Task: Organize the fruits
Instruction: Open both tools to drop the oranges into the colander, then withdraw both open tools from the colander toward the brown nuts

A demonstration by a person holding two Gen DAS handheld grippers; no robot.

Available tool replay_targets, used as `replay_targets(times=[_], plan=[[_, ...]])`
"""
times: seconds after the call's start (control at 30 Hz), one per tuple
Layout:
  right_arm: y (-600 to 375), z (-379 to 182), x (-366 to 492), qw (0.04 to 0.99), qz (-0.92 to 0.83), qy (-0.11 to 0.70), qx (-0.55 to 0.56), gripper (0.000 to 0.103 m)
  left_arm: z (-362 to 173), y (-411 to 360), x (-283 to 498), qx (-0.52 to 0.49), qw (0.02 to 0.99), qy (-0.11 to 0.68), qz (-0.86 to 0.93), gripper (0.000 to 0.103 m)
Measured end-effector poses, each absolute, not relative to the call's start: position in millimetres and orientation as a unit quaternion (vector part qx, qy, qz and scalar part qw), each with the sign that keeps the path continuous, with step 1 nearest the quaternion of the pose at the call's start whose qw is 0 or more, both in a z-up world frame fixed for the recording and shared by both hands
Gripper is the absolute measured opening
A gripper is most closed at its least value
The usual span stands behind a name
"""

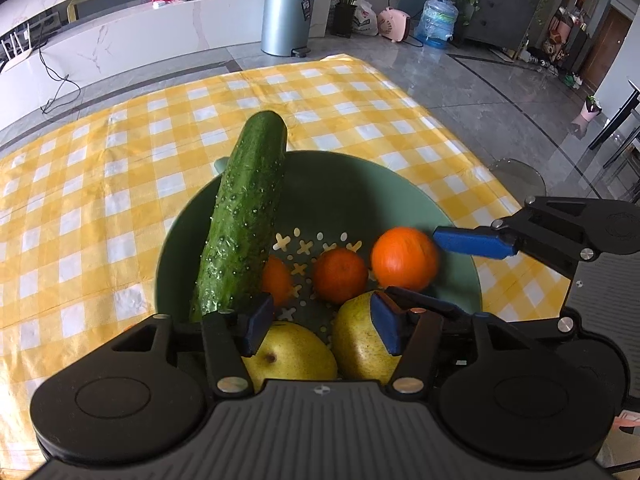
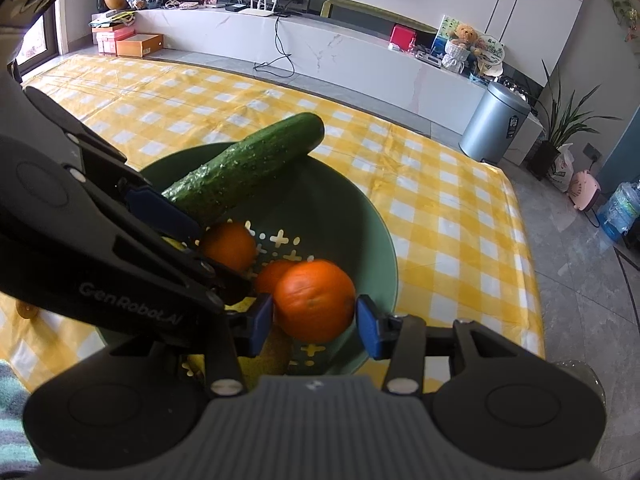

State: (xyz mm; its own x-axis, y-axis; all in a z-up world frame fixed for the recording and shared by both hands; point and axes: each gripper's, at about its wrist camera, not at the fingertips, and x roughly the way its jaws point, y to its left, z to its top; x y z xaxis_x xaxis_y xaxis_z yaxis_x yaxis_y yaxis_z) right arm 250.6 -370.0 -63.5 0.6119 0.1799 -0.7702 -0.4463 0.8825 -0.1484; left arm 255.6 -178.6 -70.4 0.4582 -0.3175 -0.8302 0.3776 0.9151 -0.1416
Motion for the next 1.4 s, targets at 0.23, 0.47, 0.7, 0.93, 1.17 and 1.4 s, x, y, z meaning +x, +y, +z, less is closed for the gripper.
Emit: replay_targets(times=[0.23, 0.47, 0.7, 0.93, 1.17, 1.4], plan=[[-367, -51, 240, 0.892, 0.171, 0.385, -0.165, 0.064, -53, -171, 239, 0.037, 0.865, 0.461, -0.193, 0.067], [-360, -36, 219, 0.905, 0.161, 0.376, -0.116, 0.074, -31, -155, 211, 0.061, 0.883, 0.430, -0.179, 0.069], [-348, -26, 190, 0.914, 0.151, 0.372, -0.056, 0.077, -14, -137, 184, 0.085, 0.894, 0.410, -0.163, 0.069], [-335, -28, 164, 0.915, 0.138, 0.377, 0.031, 0.078, -4, -107, 164, 0.085, 0.900, 0.404, -0.141, 0.070], [-313, -40, 145, 0.912, 0.131, 0.384, 0.065, 0.079, -13, -80, 146, 0.101, 0.898, 0.404, -0.142, 0.070], [-292, -53, 133, 0.913, 0.131, 0.382, 0.056, 0.079, -28, -47, 145, 0.074, 0.896, 0.415, -0.139, 0.070]])
